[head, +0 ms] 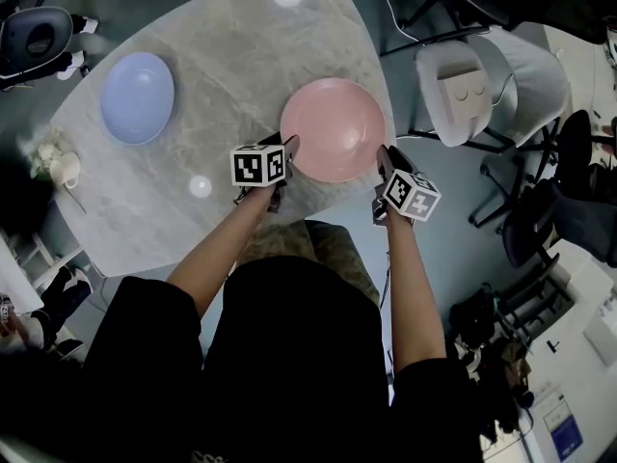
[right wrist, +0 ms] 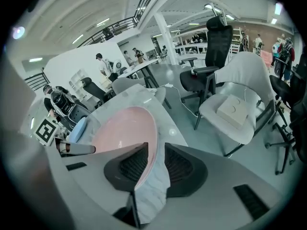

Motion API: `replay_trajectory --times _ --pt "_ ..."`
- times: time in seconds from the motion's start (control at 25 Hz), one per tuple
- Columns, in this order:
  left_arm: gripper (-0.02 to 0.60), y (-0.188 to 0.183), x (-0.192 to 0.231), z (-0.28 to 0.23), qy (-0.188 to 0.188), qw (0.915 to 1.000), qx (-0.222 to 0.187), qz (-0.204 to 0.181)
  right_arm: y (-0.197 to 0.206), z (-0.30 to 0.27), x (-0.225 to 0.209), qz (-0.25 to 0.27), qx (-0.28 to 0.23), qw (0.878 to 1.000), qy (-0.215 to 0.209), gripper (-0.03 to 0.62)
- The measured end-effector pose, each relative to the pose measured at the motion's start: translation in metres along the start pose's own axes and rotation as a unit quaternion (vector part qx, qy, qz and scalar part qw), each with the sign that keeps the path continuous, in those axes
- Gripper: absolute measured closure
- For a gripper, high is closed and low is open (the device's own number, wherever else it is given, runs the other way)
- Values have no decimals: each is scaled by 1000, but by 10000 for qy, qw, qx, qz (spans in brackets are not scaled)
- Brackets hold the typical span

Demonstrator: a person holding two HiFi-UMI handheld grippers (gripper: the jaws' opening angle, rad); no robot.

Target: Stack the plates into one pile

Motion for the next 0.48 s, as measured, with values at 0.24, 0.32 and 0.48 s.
replay_trajectory --times 0.24,0.32,0.48 --pt "407 -3 -4 -1 -11 10000 -58 28 -4 -4 6 323 258 9991 -79 515" --pt "407 0 -4 -1 -23 9999 -53 122 -4 -9 5 430 360 9984 -109 510" --pt "390 0 -6 -3 -158 9995 -169 204 -9 -17 1 820 533 9951 -132 503"
Point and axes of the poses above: the fingertips, and each gripper's own axes: z backward along the fingers, x to its left, y out of its underside, the point moved 7 cm from there along z, backward along the fingers, and after that the axes turned 13 degrees about -z, right-handed, at the moved point
